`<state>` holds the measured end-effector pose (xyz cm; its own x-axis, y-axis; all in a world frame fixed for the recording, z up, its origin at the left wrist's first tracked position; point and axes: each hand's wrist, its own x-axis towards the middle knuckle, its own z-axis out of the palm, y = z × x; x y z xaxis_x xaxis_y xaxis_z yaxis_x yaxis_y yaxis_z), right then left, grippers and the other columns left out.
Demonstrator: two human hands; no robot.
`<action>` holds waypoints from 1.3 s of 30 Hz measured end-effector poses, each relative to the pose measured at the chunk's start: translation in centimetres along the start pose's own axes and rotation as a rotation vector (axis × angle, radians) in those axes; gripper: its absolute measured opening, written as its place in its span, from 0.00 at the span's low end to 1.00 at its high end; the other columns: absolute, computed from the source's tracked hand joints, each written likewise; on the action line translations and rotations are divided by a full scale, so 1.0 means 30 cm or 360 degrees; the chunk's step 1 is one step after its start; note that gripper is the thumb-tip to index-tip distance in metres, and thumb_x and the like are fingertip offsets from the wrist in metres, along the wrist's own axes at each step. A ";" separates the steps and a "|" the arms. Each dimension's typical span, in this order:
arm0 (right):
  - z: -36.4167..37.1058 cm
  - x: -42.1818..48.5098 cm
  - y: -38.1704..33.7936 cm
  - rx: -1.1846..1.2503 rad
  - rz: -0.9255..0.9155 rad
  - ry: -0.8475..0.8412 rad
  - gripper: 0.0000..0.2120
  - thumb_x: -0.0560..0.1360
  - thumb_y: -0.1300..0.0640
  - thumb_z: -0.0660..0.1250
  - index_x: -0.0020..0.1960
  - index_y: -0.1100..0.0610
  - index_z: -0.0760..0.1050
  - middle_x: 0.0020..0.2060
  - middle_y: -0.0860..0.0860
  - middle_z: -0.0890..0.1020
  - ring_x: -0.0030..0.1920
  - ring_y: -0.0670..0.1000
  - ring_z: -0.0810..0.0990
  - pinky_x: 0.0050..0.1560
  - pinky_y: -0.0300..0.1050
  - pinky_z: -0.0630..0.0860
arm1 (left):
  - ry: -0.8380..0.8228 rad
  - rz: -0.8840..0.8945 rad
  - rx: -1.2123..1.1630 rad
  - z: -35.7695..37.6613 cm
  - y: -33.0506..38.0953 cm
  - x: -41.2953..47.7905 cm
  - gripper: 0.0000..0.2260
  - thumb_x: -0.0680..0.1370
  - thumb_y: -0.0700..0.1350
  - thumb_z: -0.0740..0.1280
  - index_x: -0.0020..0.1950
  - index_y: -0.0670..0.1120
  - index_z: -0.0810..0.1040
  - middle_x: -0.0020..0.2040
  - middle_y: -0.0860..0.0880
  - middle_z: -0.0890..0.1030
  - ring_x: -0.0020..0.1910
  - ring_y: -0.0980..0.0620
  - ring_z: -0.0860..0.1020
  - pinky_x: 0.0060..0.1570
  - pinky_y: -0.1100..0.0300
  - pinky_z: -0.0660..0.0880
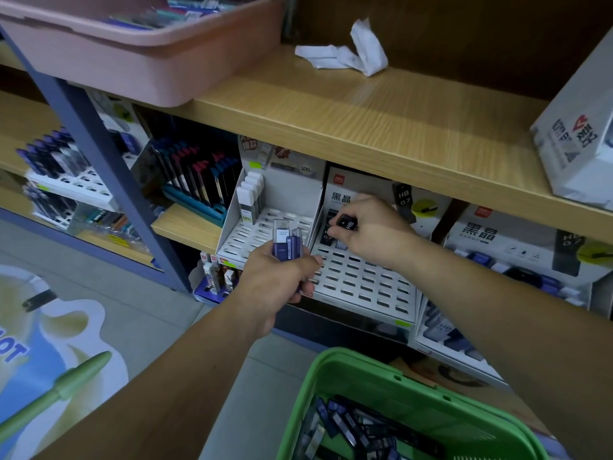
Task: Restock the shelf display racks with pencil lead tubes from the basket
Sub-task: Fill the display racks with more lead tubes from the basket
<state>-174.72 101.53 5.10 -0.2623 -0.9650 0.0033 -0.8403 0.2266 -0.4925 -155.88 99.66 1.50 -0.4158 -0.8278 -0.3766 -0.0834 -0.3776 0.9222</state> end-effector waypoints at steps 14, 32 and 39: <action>-0.009 -0.096 -0.064 0.1237 0.0438 0.0117 0.07 0.81 0.49 0.70 0.53 0.52 0.83 0.45 0.51 0.85 0.44 0.48 0.83 0.53 0.46 0.81 | -0.0078 -0.0098 0.0032 -0.018 0.024 -0.041 0.15 0.75 0.43 0.78 0.58 0.42 0.80 0.35 0.49 0.83 0.32 0.51 0.79 0.33 0.58 0.75; 0.070 -0.040 -0.035 0.0799 0.0134 0.0465 0.15 0.72 0.61 0.79 0.37 0.43 0.80 0.35 0.42 0.83 0.39 0.49 0.85 0.49 0.52 0.85 | -0.0049 -0.0101 0.0005 -0.037 0.036 -0.061 0.14 0.76 0.47 0.77 0.55 0.44 0.77 0.38 0.46 0.82 0.32 0.51 0.80 0.32 0.58 0.74; 0.070 -0.032 -0.025 0.0601 -0.0008 0.0454 0.12 0.73 0.62 0.77 0.38 0.47 0.80 0.33 0.41 0.79 0.32 0.38 0.75 0.38 0.33 0.75 | -0.0071 -0.0157 -0.0094 -0.045 0.046 -0.063 0.15 0.75 0.35 0.74 0.60 0.40 0.79 0.40 0.44 0.83 0.37 0.49 0.81 0.33 0.58 0.75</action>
<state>-172.84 102.00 3.64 -0.4226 -0.8794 0.2195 -0.6246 0.1071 -0.7736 -153.99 100.15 3.37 -0.4481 -0.7666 -0.4598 -0.0730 -0.4813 0.8735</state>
